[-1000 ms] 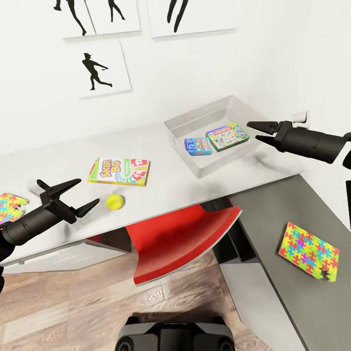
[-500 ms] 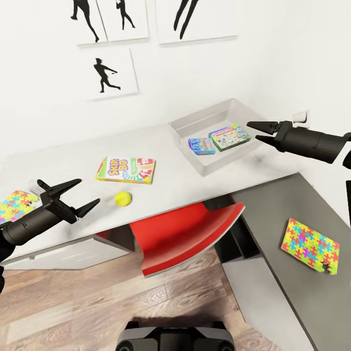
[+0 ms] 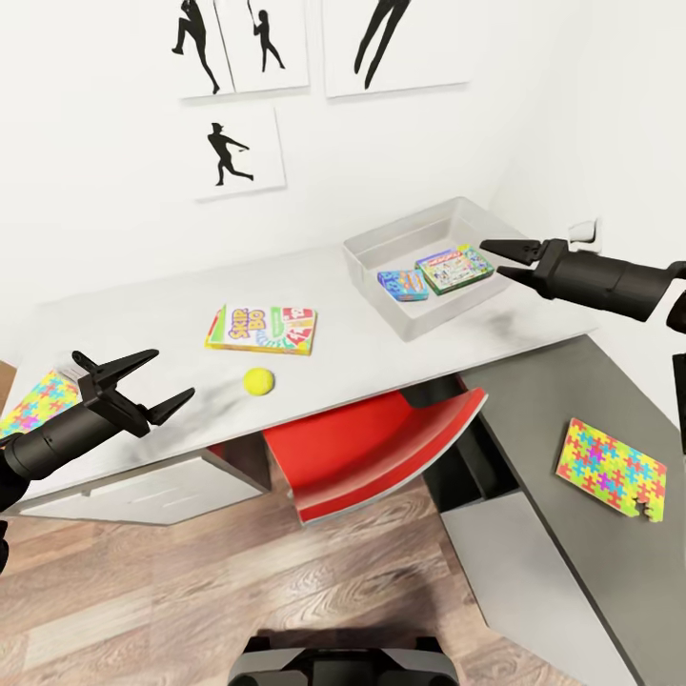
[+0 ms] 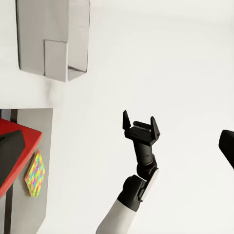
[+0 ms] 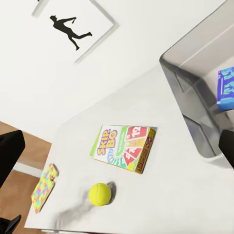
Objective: Put all the toys in the child's room - the three board games (two on the bed and one on the table), the two jigsaw puzzles on the table, and the tennis ball on the table - inside the toy box on the table in the child's room.
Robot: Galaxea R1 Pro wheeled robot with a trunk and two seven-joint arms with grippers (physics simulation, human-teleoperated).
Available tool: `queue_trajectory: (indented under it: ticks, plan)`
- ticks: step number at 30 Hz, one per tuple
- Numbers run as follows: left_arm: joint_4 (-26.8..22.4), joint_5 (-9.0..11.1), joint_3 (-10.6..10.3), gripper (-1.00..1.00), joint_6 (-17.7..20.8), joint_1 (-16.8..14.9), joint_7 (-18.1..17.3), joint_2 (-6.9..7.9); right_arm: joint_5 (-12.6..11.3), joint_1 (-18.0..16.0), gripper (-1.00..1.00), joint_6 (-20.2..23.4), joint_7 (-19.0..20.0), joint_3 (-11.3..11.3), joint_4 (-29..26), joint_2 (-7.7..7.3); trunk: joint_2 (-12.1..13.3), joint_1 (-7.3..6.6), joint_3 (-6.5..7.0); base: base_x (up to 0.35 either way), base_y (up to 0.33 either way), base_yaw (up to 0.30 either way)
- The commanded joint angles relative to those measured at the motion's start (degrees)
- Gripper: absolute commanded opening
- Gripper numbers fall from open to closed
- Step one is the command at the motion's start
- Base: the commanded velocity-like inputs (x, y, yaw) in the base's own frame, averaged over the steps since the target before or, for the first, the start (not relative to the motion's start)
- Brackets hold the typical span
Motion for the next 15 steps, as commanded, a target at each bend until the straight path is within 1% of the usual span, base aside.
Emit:
queue_trajectory:
  ticks: [1,9,12,15]
  plan:
    - [-0.02,0.56,0.05,1.0,0.17,-0.04,0.58,0.0,-0.58,-0.06,1.0,0.07,-0.6,0.06,-0.03,-0.04,-0.09,0.03,0.02,-0.02,0.021,0.0]
    - [-0.02,0.56,0.06,1.0,0.17,-0.04,0.58,0.0,-0.58,0.04,1.0,0.07,-0.6,0.18,-0.05,0.12,-0.09,0.03,0.76,-0.009,0.025,0.0]
    - [-0.02,0.56,0.07,1.0,0.17,-0.04,0.58,0.0,-0.58,0.04,1.0,0.07,-0.6,0.21,-0.05,0.15,-0.09,0.03,1.03,-0.003,0.132,0.0]
    - [-0.02,0.56,0.07,1.0,0.17,-0.04,0.58,0.0,-0.58,0.05,1.0,0.07,-0.6,0.24,-0.05,0.18,-0.09,0.03,1.31,-0.002,0.2,0.0]
